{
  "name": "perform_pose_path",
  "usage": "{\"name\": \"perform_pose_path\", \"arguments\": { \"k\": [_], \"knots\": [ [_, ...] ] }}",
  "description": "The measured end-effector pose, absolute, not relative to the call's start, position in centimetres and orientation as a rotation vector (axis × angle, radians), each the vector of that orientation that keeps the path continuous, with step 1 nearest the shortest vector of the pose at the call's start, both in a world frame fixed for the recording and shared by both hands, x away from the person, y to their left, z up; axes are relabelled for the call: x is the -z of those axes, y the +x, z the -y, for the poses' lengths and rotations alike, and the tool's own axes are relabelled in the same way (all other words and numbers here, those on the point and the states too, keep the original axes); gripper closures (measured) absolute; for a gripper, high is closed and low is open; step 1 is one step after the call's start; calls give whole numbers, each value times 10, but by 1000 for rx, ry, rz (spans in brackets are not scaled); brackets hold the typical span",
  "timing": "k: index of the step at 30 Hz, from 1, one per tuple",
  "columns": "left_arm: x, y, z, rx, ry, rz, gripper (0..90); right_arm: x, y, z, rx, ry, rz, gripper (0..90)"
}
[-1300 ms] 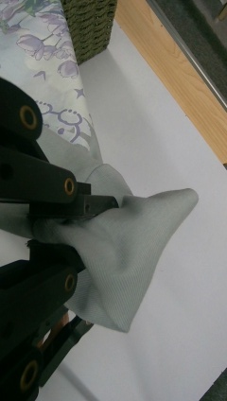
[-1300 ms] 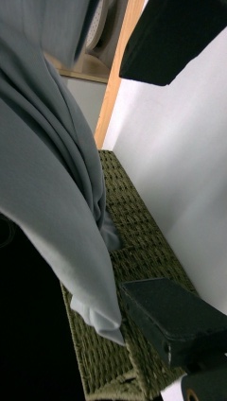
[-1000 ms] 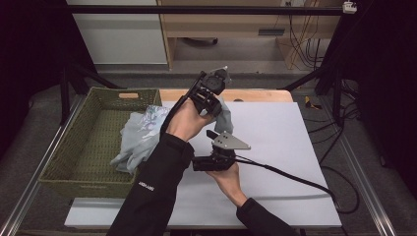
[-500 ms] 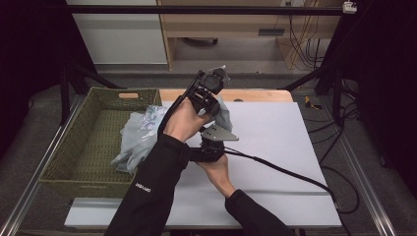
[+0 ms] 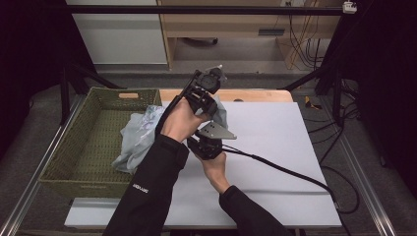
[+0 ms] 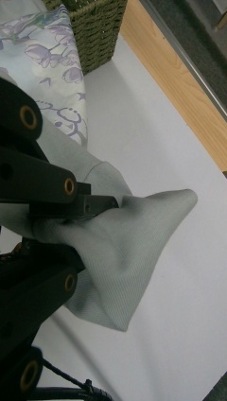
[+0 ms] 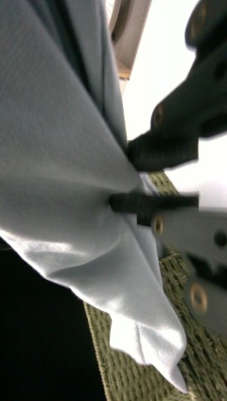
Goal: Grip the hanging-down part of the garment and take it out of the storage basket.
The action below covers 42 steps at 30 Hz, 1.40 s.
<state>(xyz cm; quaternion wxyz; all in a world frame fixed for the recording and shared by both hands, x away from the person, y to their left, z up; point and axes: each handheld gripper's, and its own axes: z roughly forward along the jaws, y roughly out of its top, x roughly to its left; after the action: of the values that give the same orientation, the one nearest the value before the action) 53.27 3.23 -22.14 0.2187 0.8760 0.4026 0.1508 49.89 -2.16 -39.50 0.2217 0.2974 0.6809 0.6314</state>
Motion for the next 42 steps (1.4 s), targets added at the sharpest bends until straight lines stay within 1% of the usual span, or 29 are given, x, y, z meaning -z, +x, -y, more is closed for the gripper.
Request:
{"name": "perform_pose_path", "arguments": {
  "k": [1, 7, 14, 25, 34, 40, 41, 42],
  "knots": [
    [221, 533, -32, -419, 2425, -1113, 807, 395, 498, 22, -1734, 814, -1893, 840],
    [220, 532, -32, -417, 2416, -1110, 807, 393, 492, 29, -1720, 803, -1920, 851],
    [219, 530, -27, -427, 2415, -1101, 807, 397, 479, 48, -1712, 759, -1959, 856],
    [214, 527, -24, -434, 2402, -1095, 807, 387, 457, 76, -1708, 718, -1944, 858],
    [214, 527, -20, -428, 2415, -1084, 807, 383, 445, 109, -1687, 693, -1937, 858],
    [215, 527, -16, -421, 2422, -1079, 807, 376, 433, 150, -1666, 697, -1902, 858],
    [215, 527, -16, -421, 2422, -1079, 807, 376, 433, 150, -1666, 697, -1902, 858],
    [216, 527, -14, -406, 2418, -1071, 807, 373, 429, 162, -1661, 695, -1887, 859]
  ]
}}
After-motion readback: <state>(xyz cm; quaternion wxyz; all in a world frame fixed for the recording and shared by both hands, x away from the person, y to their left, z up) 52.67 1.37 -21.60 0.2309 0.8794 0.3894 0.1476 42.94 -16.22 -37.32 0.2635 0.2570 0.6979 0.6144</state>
